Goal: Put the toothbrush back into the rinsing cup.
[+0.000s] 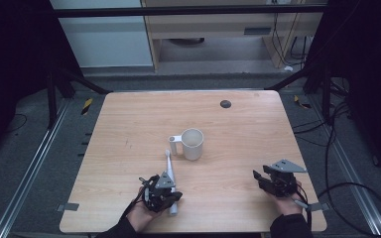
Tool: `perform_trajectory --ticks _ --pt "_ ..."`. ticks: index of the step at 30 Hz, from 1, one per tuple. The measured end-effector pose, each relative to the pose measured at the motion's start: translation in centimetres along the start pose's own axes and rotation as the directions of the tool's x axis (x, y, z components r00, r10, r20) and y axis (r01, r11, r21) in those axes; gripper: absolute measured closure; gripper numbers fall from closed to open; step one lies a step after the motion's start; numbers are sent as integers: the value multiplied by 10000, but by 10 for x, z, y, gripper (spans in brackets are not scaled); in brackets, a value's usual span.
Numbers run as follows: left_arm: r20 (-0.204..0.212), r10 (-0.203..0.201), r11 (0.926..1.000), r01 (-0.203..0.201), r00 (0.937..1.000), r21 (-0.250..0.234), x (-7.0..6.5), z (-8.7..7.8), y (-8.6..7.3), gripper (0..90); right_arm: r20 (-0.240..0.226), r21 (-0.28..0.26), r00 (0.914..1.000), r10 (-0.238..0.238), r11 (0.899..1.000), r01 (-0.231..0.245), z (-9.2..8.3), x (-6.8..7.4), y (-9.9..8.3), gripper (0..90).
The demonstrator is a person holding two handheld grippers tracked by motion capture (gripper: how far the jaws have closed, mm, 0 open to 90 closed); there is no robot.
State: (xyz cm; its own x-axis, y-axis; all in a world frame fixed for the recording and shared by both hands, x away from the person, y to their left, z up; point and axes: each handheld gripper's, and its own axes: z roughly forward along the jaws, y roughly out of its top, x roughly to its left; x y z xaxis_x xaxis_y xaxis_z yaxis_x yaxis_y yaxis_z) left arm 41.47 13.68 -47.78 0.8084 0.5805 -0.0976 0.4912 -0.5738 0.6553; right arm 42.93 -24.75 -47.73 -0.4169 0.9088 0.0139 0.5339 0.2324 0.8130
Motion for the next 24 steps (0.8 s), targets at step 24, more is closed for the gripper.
perform_trajectory --ticks 24 --pt "-168 -194 9997 197 9997 123 7 -11 -10 888 8 9 10000 -22 10000 22 0 -1 0 540"
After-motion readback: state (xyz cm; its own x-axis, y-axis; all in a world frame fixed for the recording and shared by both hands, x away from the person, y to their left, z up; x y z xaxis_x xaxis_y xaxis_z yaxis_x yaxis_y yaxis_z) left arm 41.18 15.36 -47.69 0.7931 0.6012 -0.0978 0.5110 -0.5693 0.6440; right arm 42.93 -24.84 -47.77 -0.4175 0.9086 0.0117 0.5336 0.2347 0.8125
